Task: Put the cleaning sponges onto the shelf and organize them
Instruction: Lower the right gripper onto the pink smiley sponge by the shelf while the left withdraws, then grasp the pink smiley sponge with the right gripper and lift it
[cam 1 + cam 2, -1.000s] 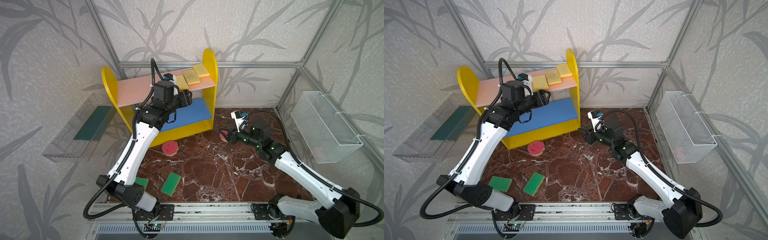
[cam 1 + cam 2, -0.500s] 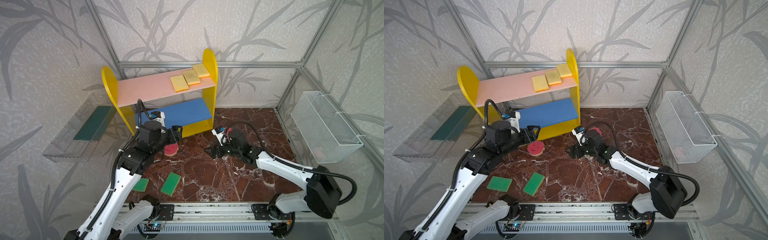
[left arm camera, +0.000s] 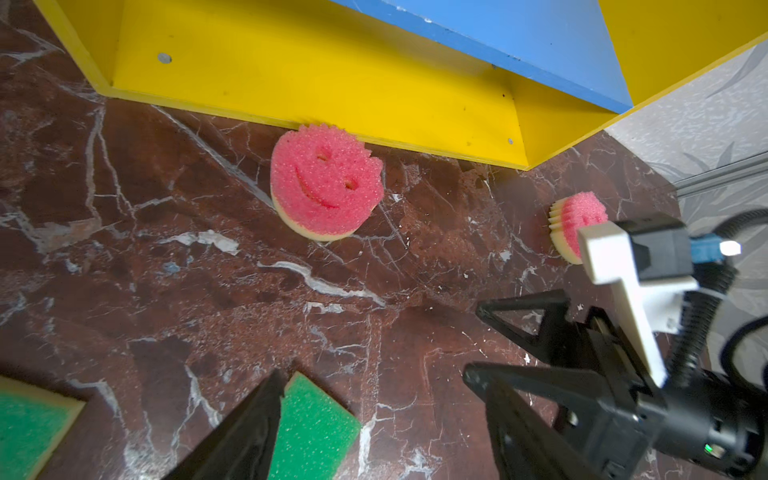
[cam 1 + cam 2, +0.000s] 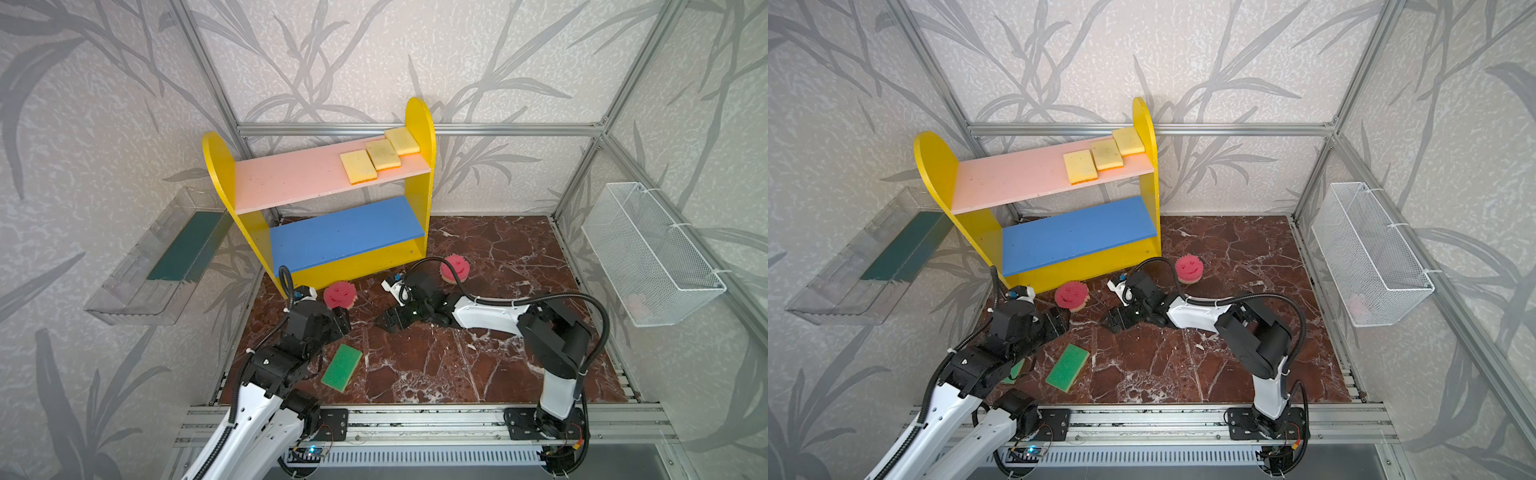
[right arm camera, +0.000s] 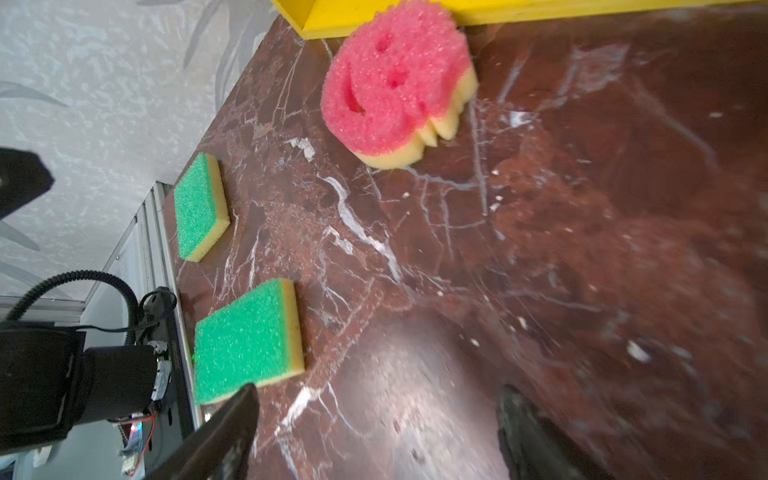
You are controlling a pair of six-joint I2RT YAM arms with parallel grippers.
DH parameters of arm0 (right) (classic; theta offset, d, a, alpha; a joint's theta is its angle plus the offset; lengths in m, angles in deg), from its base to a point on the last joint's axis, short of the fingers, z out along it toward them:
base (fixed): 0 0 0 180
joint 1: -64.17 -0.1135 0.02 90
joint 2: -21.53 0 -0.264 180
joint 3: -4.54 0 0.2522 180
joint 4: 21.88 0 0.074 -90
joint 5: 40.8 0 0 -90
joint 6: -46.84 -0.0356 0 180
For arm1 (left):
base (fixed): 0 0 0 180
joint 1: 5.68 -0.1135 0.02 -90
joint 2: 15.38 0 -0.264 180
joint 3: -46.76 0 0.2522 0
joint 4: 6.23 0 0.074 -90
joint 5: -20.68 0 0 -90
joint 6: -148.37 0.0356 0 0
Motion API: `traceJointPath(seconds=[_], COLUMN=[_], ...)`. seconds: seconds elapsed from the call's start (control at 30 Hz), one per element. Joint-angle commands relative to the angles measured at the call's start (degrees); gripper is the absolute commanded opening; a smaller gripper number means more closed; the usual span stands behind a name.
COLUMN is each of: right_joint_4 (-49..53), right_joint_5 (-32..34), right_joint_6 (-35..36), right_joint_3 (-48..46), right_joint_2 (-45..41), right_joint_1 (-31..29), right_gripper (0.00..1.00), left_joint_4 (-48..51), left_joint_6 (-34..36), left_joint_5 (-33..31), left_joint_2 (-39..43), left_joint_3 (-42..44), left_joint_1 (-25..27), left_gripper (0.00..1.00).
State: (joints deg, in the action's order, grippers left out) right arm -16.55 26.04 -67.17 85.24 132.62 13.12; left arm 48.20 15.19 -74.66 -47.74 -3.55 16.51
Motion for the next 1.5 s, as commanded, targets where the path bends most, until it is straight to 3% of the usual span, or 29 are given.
traceJointPath(seconds=[0.0, 0.17, 0.33, 0.43, 0.87, 1.17, 1.37, 1.47], right_joint_4=[-1.4, -2.4, -5.2, -6.2, -13.7, -9.1, -8.1, -9.9], right_joint_5=[2.7, 7.7, 10.0, 11.4, 13.0, 14.7, 14.8, 14.7], right_joint_6=[-2.6, -6.3, -12.0, -15.8, -21.5, -20.6, -20.3, -21.4], right_joint_3=[5.7, 13.3, 18.6, 20.5, 24.6, 29.5, 30.8, 28.7], right_joint_2=[3.9, 10.4, 16.7, 19.3, 25.1, 28.0, 28.9, 28.2], right_joint_1=[-1.2, -1.6, -1.7, -1.7, -1.5, -1.5, -1.5, -1.5], right_gripper=[0.88, 0.84, 0.66, 0.61, 0.62, 0.56, 0.26, 0.18], left_joint_4=[2.4, 2.8, 3.0, 3.0, 1.6, 0.8, 1.2, 1.5], left_joint_6=[-1.6, -2.9, -4.0, -4.6, -5.5, -5.7, -5.9, -5.9], left_joint_5=[-3.2, -1.9, -3.0, -4.2, -3.6, -3.2, -3.4, -3.6], left_joint_2=[3.3, 5.4, 7.1, 9.8, 13.1, 13.2, 13.7, 13.6], left_joint_3=[1.4, 2.4, 3.5, 4.2, 6.6, 7.3, 7.1, 7.0], left_joint_1=[0.1, 0.1, 0.1, 0.1, 0.2, 0.1, 0.2, 0.2], left_gripper=[0.84, 0.86, 0.86, 0.86, 0.85, 0.85, 0.84, 0.84])
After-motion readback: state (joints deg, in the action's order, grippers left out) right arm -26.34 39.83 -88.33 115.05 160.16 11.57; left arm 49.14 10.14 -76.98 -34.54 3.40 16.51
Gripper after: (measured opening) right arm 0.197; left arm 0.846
